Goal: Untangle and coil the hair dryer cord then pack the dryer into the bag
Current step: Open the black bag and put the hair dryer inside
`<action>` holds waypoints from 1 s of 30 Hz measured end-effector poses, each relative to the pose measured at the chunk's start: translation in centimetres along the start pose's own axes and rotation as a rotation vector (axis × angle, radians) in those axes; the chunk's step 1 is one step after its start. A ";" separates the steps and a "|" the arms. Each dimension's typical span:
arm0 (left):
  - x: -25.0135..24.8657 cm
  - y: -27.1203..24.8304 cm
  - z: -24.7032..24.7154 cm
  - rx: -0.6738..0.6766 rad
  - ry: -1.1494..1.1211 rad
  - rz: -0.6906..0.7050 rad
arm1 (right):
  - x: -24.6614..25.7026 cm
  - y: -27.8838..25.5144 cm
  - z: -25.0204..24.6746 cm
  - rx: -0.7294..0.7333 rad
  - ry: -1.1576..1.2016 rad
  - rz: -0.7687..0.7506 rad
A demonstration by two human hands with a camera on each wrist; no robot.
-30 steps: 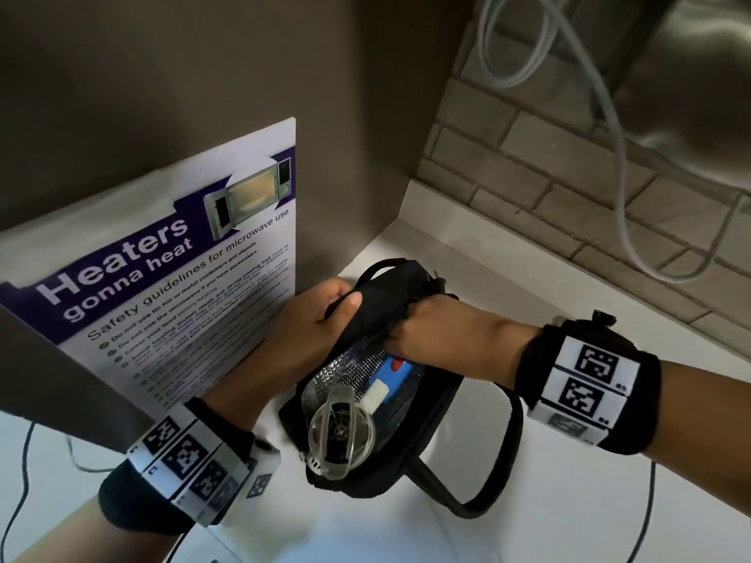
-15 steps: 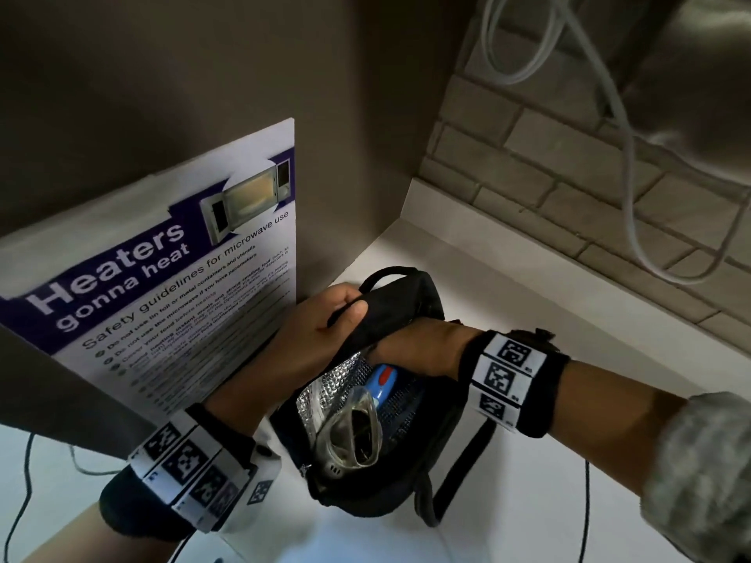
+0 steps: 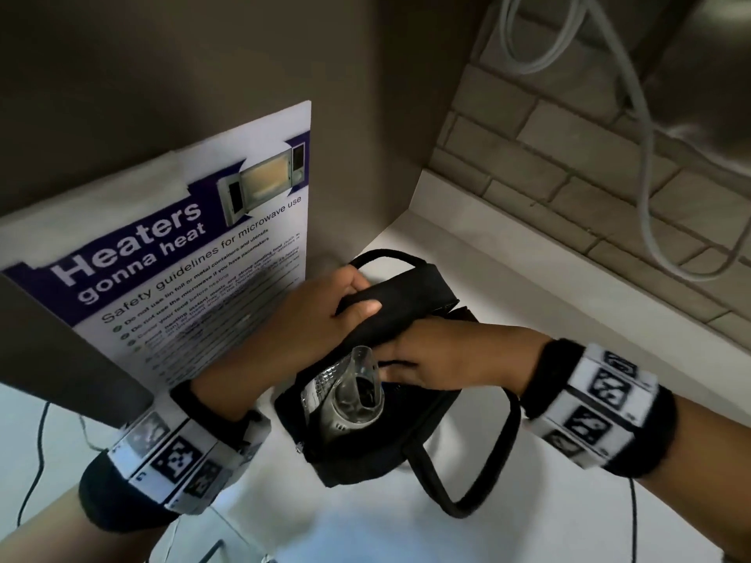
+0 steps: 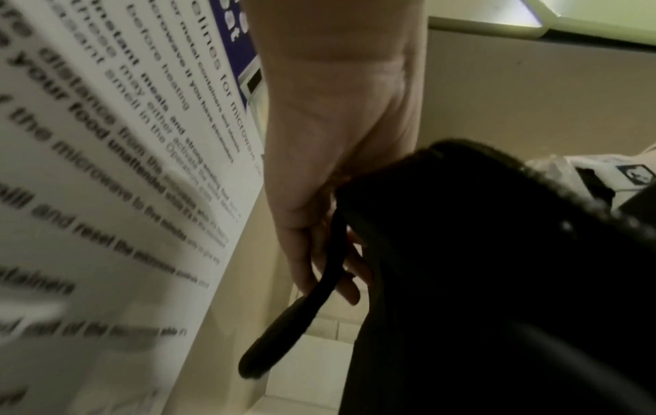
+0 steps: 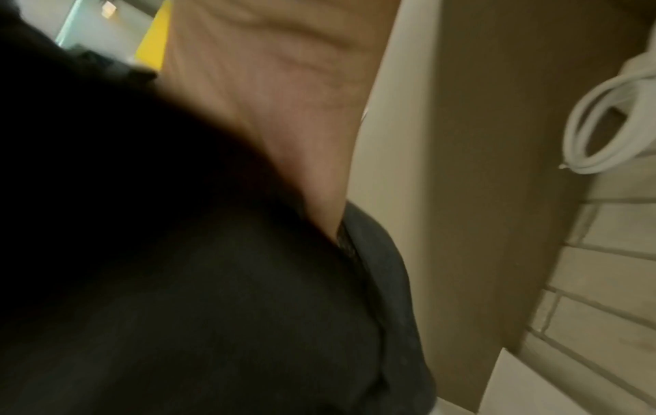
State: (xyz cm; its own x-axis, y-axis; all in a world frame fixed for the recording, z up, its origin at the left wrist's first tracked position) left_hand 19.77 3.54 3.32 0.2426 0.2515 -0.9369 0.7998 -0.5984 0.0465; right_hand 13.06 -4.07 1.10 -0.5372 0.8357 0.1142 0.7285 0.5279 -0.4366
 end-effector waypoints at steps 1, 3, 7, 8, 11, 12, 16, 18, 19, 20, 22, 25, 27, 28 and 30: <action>-0.4 -0.2 0.2 0.041 0.052 0.013 | 0.6 -0.8 -0.5 0.026 0.059 0.009; -1.4 -1.0 1.0 0.167 0.207 0.056 | 1.6 -2.2 -1.2 0.038 0.122 0.004; -3.1 -3.2 1.8 0.326 0.430 0.145 | 1.6 -3.8 -2.8 -0.009 -0.002 0.069; -3.1 -3.8 1.9 0.349 0.503 0.164 | 1.5 -4.2 -3.4 -0.041 -0.010 0.086; -3.6 -4.9 1.5 0.319 0.599 0.256 | 1.6 -5.7 -5.7 -0.253 -0.004 0.112; -3.7 -5.0 1.4 0.311 0.590 0.267 | 1.6 -6.3 -6.3 -0.334 0.000 0.134; -2.5 -6.1 1.6 0.434 0.661 0.196 | 1.4 -7.9 -5.9 -0.504 -0.026 0.244; -1.8 -6.9 2.1 0.480 0.730 0.152 | 1.2 -8.4 -5.3 -0.542 -0.026 0.299; -1.8 -6.8 2.2 0.447 0.752 0.163 | 1.2 -8.8 -5.1 -0.562 -0.015 0.323; -2.3 -6.6 2.3 0.374 0.748 0.194 | 1.2 -9.1 -5.0 -0.584 -0.009 0.342; -2.9 -5.9 1.7 0.190 0.669 0.197 | 1.3 -9.6 -4.9 -0.627 -0.026 0.377; -3.9 -5.2 0.5 -0.037 0.502 0.177 | 1.3 -10.4 -5.4 -0.703 -0.149 0.504; -5.2 -5.5 -0.4 -0.189 0.477 0.237 | 1.3 -10.9 -5.7 -0.757 -0.194 0.589; -6.0 -5.8 -0.8 -0.257 0.501 0.279 | 1.5 -11.0 -5.7 -0.776 -0.191 0.601; -7.1 -6.3 -1.2 -0.338 0.516 0.330 | 1.7 -10.9 -5.5 -0.798 -0.170 0.597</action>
State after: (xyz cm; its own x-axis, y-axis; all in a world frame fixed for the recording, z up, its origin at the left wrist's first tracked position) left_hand 13.66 6.48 10.06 0.6650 0.4764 -0.5752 0.7461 -0.4571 0.4841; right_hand 6.58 -7.55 10.99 -0.0002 0.9965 -0.0840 0.9360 0.0298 0.3507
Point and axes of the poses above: each hand's wrist, its own y-axis towards the middle knuckle, its own z-axis out of the palm, x = y × z, the point moved 9 cm from there along y, towards the middle knuckle, and after that the axes turned 13 degrees about -y, right-handed, at the moved point
